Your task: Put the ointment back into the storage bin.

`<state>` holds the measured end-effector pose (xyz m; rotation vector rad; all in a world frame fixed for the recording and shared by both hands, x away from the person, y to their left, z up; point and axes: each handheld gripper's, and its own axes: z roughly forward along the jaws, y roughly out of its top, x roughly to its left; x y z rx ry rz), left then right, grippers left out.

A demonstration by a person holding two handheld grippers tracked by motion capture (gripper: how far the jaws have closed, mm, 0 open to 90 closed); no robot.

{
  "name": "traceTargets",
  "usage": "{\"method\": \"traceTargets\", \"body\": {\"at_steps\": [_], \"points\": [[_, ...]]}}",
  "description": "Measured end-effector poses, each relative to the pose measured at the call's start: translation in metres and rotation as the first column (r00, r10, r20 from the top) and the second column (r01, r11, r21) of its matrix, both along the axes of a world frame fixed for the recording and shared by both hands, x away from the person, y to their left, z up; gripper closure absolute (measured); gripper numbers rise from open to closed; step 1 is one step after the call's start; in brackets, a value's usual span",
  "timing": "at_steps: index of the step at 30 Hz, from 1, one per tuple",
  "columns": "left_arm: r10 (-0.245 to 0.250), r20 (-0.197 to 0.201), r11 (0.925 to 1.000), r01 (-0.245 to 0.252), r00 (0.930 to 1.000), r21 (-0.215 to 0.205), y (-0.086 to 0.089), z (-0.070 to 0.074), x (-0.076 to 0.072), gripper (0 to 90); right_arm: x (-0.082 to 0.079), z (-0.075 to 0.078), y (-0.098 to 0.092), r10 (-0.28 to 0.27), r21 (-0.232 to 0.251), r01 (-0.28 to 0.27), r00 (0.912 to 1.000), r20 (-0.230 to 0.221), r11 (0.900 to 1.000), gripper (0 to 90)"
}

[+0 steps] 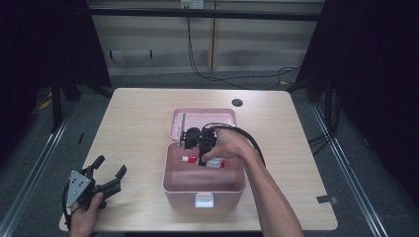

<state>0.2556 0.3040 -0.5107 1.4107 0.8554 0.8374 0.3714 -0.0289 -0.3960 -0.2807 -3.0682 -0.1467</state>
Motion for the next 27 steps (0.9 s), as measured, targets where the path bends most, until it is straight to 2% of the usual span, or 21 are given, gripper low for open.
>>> {"method": "traceTargets", "body": {"at_steps": [4, 11, 13, 15, 19, 27], "points": [[-0.001, 0.000, 1.0000, 0.001, 1.0000, 0.000, 0.000, 0.000, 0.000, 15.8, 0.000, -0.004, 0.001, 0.020, -0.016, -0.020, 0.9998, 0.000, 1.000, 71.9], [-0.003, 0.000, 1.0000, 0.003, 1.0000, -0.001, 0.000, 0.000, 0.000, 15.8, -0.002, -0.013, 0.005, 0.036, -0.011, -0.036, 0.9993, -0.003, 0.999, 71.8], [-0.002, 0.000, 1.0000, 0.002, 1.0000, 0.000, 0.000, 0.000, 0.000, 15.8, -0.003, -0.014, 0.005, 0.044, 0.002, -0.044, 0.9990, 0.006, 0.999, 71.8], [-0.003, -0.001, 1.0000, 0.003, 1.0000, 0.000, 0.000, 0.000, 0.000, 15.8, -0.004, -0.015, 0.005, 0.052, -0.010, -0.051, 0.9986, 0.011, 0.999, 71.8], [-0.003, -0.003, 1.0000, 0.003, 1.0000, 0.002, 0.000, 0.000, 0.000, 15.8, -0.007, -0.016, 0.006, 0.052, 0.001, -0.052, 0.9983, 0.025, 0.999, 71.7], [-0.003, -0.003, 1.0000, 0.003, 1.0000, 0.002, 0.000, 0.000, 0.000, 15.8, -0.009, -0.019, 0.010, 0.082, -0.018, -0.082, 0.9958, 0.041, 0.997, 71.8]]}}
